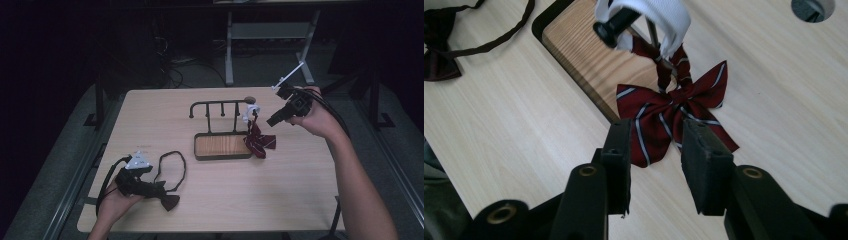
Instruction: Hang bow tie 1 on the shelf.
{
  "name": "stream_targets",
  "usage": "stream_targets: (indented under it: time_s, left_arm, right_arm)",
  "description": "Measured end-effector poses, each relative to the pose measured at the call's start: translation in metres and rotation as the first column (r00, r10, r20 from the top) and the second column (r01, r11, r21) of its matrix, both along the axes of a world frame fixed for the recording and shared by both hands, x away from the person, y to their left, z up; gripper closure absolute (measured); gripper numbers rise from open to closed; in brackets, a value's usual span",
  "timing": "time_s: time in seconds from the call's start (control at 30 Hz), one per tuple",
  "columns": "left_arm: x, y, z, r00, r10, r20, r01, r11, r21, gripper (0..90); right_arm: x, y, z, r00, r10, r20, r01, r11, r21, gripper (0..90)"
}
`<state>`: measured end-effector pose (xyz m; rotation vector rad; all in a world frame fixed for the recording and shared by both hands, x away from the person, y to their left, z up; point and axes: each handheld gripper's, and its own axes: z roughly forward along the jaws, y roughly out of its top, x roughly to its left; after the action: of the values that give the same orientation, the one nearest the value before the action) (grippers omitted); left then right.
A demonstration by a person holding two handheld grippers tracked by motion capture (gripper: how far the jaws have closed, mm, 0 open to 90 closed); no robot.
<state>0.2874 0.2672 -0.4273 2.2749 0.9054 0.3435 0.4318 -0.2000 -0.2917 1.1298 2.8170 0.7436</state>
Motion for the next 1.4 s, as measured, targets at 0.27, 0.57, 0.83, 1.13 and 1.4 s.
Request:
stream_targets:
  time_s: [0.27,0.57,0.83,1.13,1.4]
  left_arm:
    - [0.0,0.0,0.0,1.0,0.001,-0.001,-0.001,1.0,-0.001,25.1]
    - [0.0,0.0,0.0,1.0,0.002,0.0,-0.002,1.0,-0.001,25.1]
    - [0.0,0.0,0.0,1.0,0.002,0.0,-0.002,1.0,0.003,25.1]
    - [0.0,0.0,-0.001,1.0,0.004,-0.001,-0.004,1.0,0.001,25.1]
    - [0.0,0.001,-0.001,1.0,0.003,0.0,-0.003,1.0,0.003,25.1]
  right_arm:
    - [-0.005,-0.005,-0.008,1.0,0.001,-0.008,-0.001,1.0,0.008,62.2]
    - [-0.012,-0.009,-0.019,0.9997,0.005,-0.023,-0.005,0.9999,0.012,58.8]
    - [-0.018,-0.015,-0.031,0.9993,0.002,-0.038,-0.001,0.9996,0.03,56.5]
    - [-0.026,-0.019,-0.045,0.999,0.011,-0.043,-0.01,0.9993,0.035,53.9]
    - [-0.035,-0.024,-0.055,0.9987,0.013,-0.049,-0.011,0.999,0.043,51.5]
